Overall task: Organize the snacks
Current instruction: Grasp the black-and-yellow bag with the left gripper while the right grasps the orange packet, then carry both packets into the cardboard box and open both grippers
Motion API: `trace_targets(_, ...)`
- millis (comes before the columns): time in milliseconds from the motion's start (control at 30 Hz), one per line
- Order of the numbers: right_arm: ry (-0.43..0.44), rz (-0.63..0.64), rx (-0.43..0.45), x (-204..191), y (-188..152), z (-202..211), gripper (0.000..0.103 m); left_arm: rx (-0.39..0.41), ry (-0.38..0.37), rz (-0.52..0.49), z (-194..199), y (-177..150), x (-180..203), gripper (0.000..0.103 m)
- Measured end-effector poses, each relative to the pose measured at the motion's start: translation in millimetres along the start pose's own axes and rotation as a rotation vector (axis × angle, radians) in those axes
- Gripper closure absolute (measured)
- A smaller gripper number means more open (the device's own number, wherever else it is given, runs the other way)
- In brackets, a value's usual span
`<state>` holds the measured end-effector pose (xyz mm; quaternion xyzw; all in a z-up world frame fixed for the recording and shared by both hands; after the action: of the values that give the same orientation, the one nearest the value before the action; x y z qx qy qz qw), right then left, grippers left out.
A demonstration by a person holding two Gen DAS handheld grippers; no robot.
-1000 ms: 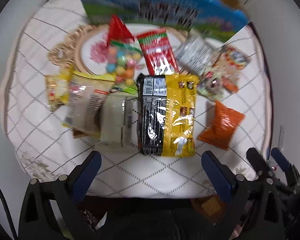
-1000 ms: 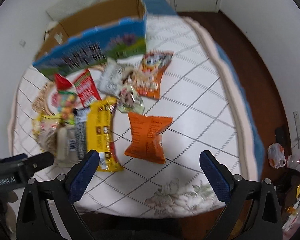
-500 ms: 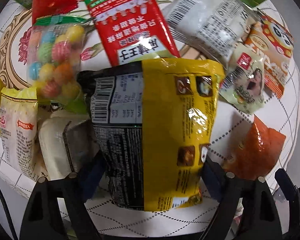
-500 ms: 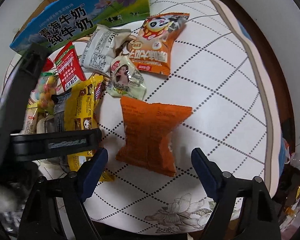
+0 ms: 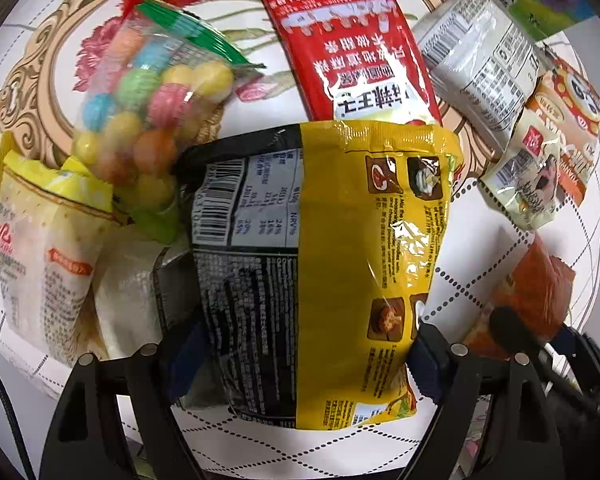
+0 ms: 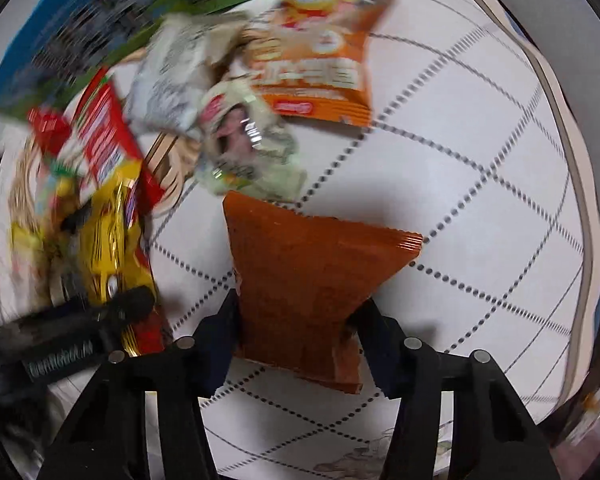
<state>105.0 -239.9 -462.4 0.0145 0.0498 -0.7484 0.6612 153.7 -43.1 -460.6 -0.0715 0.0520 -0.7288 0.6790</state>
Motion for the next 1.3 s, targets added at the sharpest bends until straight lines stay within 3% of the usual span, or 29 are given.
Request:
trace_targets(133,-0.060,0.125,-0.017,-9.9,-3.0,-2.5,0.046,0.000,-0.011,-0.025,-27.4,7.9,-5.4,0.014)
trace_targets(267,0.003,0.000,-0.001,7.3,4.4,2.7,0.034,0.015,-0.010,-0.029,-45.4,3.8,14.4,0.017)
trace_targets(367,0.043,-0.099,0.001,12.7,6.8,1.5,0.034,0.033,-0.008,-0.025,-47.1,2.0,14.3,0.018)
trace_targets(433,0.023,-0.114,0.014,17.4,6.6,-1.4,0.037,0.039,-0.008,-0.025,-49.2,-0.6,13.4,0.018)
trace_targets(467,0.005,-0.109,0.024,18.8,7.9,-1.7,0.047,0.041,-0.010,-0.025,-49.3,-3.2,13.6,0.018)
trace_targets(500,-0.012,-0.106,0.036,19.5,7.9,-0.6,0.051,0.045,-0.012,-0.027,-49.0,-5.1,13.9,0.018)
trace_targets(667,-0.033,-0.130,0.083,26.5,-8.1,22.4,0.056,0.096,-0.021,-0.069,-40.3,-14.4,14.2,0.018)
trace_targets(933,0.036,-0.166,0.185,13.3,-20.1,87.0,0.057,0.214,-0.118,-0.132,14.4,-22.7,13.9,0.018)
trace_targets(1133,0.138,-0.129,0.269,2.1,-20.8,168.8,0.057,0.320,-0.188,-0.113,85.2,7.9,7.7,0.018)
trace_targets(1300,0.240,-0.065,0.342,-16.7,39.8,225.3,0.057,0.374,-0.198,-0.063,127.4,63.9,-7.1,0.018)
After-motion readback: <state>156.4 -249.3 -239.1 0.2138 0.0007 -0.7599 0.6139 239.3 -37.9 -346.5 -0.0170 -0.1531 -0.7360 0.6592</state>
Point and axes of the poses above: each gripper's, at about its wrist camera, not at the fingertips, and z roughly against the way its jaws point, x to its right, y to its top, the point moved 10 cm from there along -z, roughly the way its jaws point, and after that the axes turned 1 degree about -x, right-handed, at the moved point
